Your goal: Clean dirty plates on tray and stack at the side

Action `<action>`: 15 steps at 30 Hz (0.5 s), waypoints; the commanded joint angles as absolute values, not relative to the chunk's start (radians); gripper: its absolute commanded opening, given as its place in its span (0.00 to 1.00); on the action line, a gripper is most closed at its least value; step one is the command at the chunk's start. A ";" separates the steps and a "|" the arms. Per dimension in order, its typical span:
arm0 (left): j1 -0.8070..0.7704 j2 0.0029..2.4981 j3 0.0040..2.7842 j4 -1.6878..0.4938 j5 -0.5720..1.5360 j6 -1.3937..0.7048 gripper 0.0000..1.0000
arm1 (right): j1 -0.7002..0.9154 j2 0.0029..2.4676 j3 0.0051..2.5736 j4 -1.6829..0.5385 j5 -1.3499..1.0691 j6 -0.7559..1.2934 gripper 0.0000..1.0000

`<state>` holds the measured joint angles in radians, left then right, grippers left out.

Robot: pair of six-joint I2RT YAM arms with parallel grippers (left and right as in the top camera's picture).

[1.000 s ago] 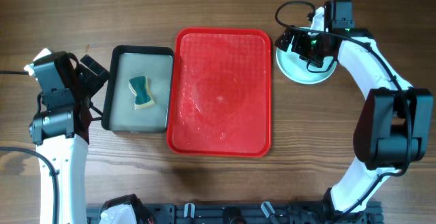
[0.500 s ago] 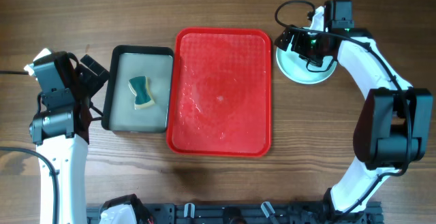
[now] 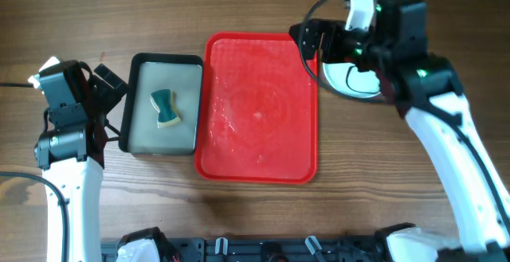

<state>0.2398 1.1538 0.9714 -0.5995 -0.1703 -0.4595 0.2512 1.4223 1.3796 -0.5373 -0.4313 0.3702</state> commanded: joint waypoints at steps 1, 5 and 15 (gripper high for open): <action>0.245 1.156 0.977 -0.596 -0.172 -0.473 1.00 | 0.254 1.291 1.380 -0.536 -0.308 0.377 0.99; 0.245 1.156 0.977 -0.596 -0.172 -0.473 1.00 | 0.254 1.160 1.380 -0.560 -0.115 0.353 0.99; 0.245 1.156 0.977 -0.596 -0.172 -0.473 1.00 | 0.221 0.577 0.717 -0.008 -0.066 0.224 1.00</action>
